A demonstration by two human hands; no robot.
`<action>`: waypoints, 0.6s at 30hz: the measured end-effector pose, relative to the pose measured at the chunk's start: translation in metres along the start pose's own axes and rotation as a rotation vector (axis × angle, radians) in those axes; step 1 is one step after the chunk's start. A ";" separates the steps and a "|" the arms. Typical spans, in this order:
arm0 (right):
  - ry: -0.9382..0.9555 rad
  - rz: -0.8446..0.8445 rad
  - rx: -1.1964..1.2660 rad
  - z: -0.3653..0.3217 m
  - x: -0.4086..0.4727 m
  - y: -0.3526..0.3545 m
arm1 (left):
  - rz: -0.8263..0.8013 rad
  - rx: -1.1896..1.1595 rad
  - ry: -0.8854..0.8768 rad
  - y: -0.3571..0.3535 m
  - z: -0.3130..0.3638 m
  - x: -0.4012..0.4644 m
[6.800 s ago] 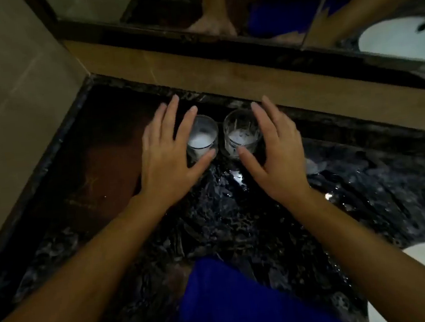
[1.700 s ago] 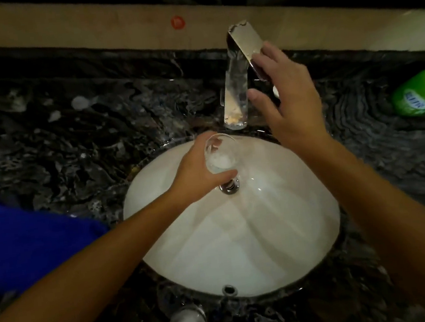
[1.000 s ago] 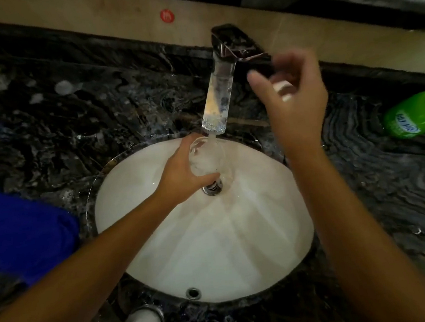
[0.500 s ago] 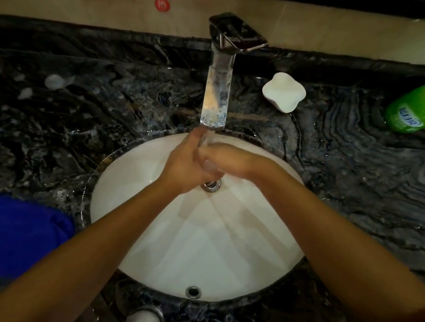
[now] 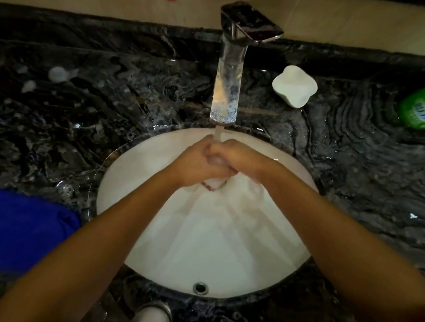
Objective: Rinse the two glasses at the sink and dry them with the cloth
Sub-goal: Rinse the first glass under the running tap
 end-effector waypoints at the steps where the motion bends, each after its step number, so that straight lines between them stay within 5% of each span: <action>1: 0.030 0.044 0.087 0.000 0.001 0.003 | -0.041 -0.062 -0.007 -0.001 -0.005 0.001; 7: 0.040 -0.123 0.055 -0.014 -0.002 -0.014 | -0.376 -0.452 0.195 -0.003 -0.027 -0.013; 14: -0.104 0.079 0.128 0.005 0.006 -0.004 | 0.261 0.263 0.021 -0.004 -0.007 0.009; 16: -0.087 0.240 0.351 0.009 0.006 0.007 | 0.304 0.219 0.046 -0.004 -0.002 0.008; 18: -0.030 0.379 0.428 0.017 0.004 0.020 | 0.126 -0.166 0.127 -0.005 -0.007 0.010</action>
Point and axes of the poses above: each hand's wrist, its own x-axis towards the middle knuckle, its own y-axis out of the back of the hand, z = x × y, the point moved 6 cm from there along x, towards the middle knuckle, and after that the axes turned 13 degrees about y, right-handed, at the moved point
